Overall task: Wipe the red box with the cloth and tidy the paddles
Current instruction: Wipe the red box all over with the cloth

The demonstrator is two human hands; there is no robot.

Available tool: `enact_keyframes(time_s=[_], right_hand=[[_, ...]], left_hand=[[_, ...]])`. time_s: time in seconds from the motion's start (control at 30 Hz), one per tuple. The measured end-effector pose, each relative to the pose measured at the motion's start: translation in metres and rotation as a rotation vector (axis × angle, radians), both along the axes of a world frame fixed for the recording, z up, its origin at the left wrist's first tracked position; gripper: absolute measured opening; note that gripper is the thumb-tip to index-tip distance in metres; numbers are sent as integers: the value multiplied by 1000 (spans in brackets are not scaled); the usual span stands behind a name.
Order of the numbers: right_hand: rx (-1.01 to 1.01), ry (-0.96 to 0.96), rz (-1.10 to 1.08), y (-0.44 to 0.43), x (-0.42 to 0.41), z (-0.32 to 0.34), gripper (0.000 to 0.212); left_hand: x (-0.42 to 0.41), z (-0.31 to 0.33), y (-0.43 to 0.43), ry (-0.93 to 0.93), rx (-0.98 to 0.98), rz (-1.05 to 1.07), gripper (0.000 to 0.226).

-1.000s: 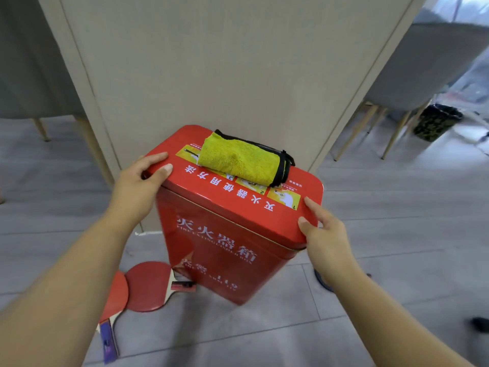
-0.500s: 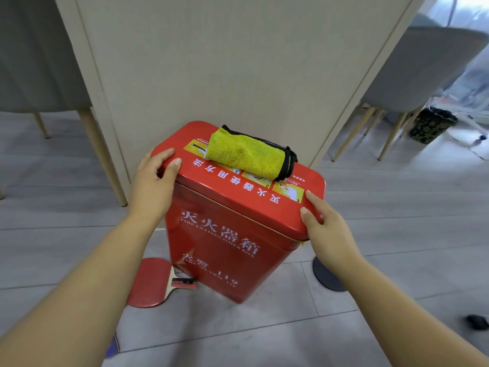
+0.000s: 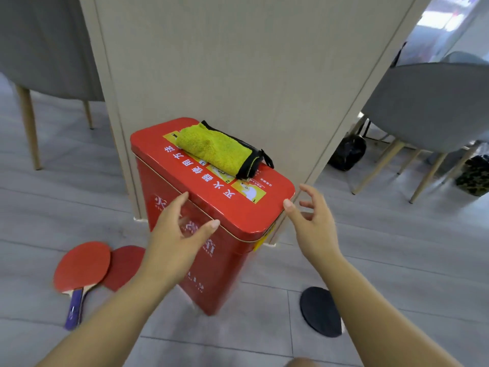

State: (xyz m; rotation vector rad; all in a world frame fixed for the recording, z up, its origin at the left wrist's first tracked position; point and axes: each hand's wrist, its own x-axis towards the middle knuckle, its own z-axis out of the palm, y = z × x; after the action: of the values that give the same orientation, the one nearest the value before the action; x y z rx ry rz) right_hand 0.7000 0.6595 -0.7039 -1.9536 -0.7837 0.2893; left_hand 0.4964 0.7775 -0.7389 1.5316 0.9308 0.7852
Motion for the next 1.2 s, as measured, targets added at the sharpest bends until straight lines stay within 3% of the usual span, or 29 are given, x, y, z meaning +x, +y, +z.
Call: enact_keyframes(time_s=[0.13,0.3,0.43,0.57,0.7,1.2], right_hand=[[-30,36,156,12,31,-1,52],[89,342,367,22,44,-1,60],[163,454,448,24,41,-13,62],[300,481,449,23,35,-24,54],[395,487,443,23,30,-32,61],[524,557,274,10,-38,-26,35]], left_hand=[[17,-4,-34,-17,25,29,108],[37,-11,-60,-5,52,60,126],[52,-16,-64,31,83,144,133],[61,-21,-67,57,206,228,129],[59,-32,-61,33,285,267,124],[-9,-17,-34,-175,164,48,113]])
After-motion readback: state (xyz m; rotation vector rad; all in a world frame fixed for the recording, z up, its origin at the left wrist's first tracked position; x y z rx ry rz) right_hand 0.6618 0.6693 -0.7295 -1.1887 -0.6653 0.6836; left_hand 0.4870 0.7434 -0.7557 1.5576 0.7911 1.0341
